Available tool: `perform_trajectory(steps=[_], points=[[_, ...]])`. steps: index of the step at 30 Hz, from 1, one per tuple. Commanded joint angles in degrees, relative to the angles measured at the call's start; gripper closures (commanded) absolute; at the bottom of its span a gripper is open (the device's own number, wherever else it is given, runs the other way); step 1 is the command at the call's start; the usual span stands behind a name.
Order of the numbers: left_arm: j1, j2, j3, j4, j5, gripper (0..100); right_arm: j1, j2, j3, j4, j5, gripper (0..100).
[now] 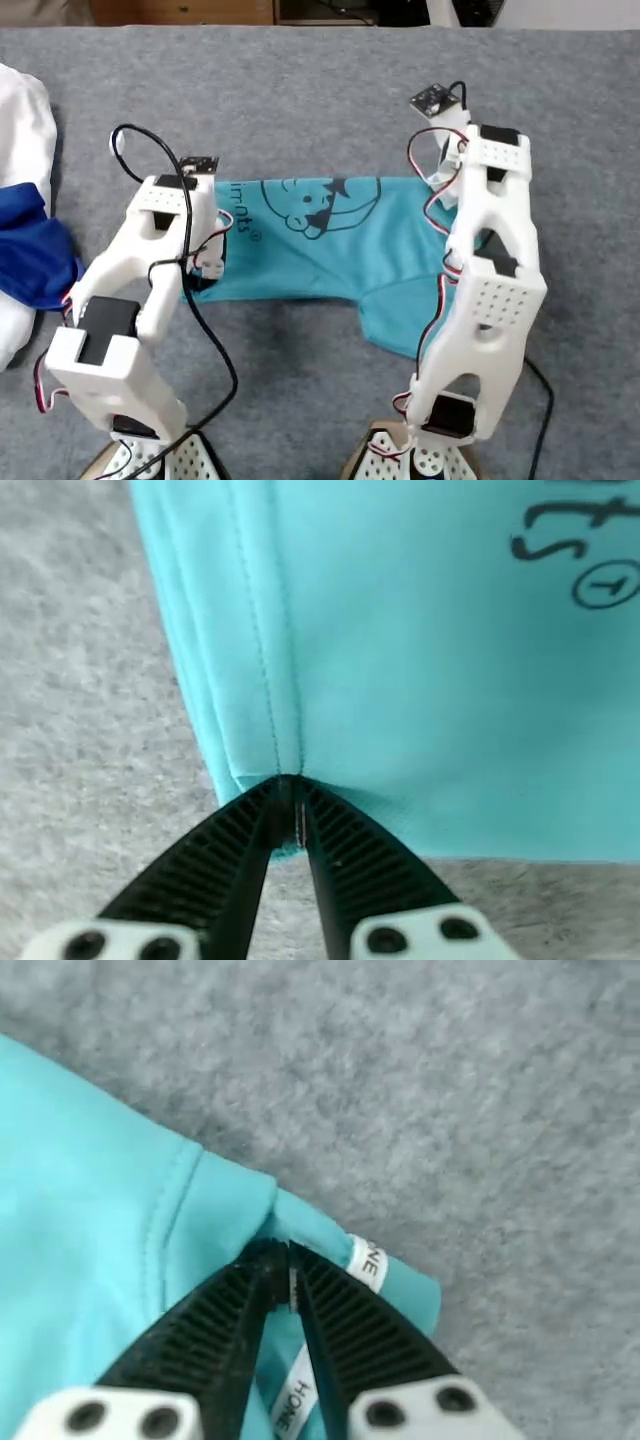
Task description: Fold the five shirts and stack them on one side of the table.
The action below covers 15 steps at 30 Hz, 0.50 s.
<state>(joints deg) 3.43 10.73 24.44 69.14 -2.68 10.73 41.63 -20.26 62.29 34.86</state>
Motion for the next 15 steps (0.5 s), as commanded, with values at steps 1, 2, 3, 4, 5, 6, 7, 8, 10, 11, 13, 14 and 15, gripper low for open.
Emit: perform_trajectory(steps=[1, 2, 3, 4, 5, 6, 7, 8, 10, 11, 13, 14, 15], points=[[-0.62, 0.04, 1.93, -0.26, -0.53, 98, 1.45, 0.57, -4.97, 0.26, -0.44, 97.9], [-0.62, 0.04, 1.93, -0.26, -0.53, 98, 1.45, 0.92, -5.23, 0.26, -0.44, 97.9], [-0.62, 0.04, 1.93, -0.26, -0.53, 98, 1.45, 1.10, -5.49, 0.26, -0.44, 97.9], [-0.62, 0.04, 1.93, -0.18, -0.53, 98, 1.45, 1.10, -5.49, 0.26, -0.44, 97.9], [-0.62, 0.04, 1.93, 0.00, -0.53, 98, 1.36, 1.10, -5.49, 0.26, -0.44, 97.9], [-0.62, 0.04, 2.20, 0.09, -0.62, 98, 1.27, 1.10, -5.41, 0.35, -0.35, 97.9], [-0.62, 0.04, 2.37, 0.18, -0.62, 98, 1.27, 1.10, -5.41, 0.35, -0.35, 97.9], [-0.70, 0.13, 2.46, 0.26, -0.62, 98, 1.19, 1.10, -5.32, 0.35, -0.35, 97.9], [-0.70, -0.13, 3.34, 0.26, -0.62, 98, 1.10, 1.01, -5.23, 0.35, -0.26, 97.9], [-0.70, -0.22, 3.78, 0.26, -0.62, 98, 1.10, 1.01, -5.23, 0.35, -0.26, 97.9], [-0.70, -0.22, 4.04, 0.26, -0.62, 98, 1.10, 0.92, -5.23, 0.97, -0.18, 97.9], [-0.70, -0.22, 4.40, 0.26, -0.62, 98, 1.10, 0.92, -5.41, 1.76, -0.09, 97.9], [-0.70, -0.22, 4.48, 0.26, -0.62, 98, 1.01, 0.84, -5.49, 2.46, -0.09, 97.9]])
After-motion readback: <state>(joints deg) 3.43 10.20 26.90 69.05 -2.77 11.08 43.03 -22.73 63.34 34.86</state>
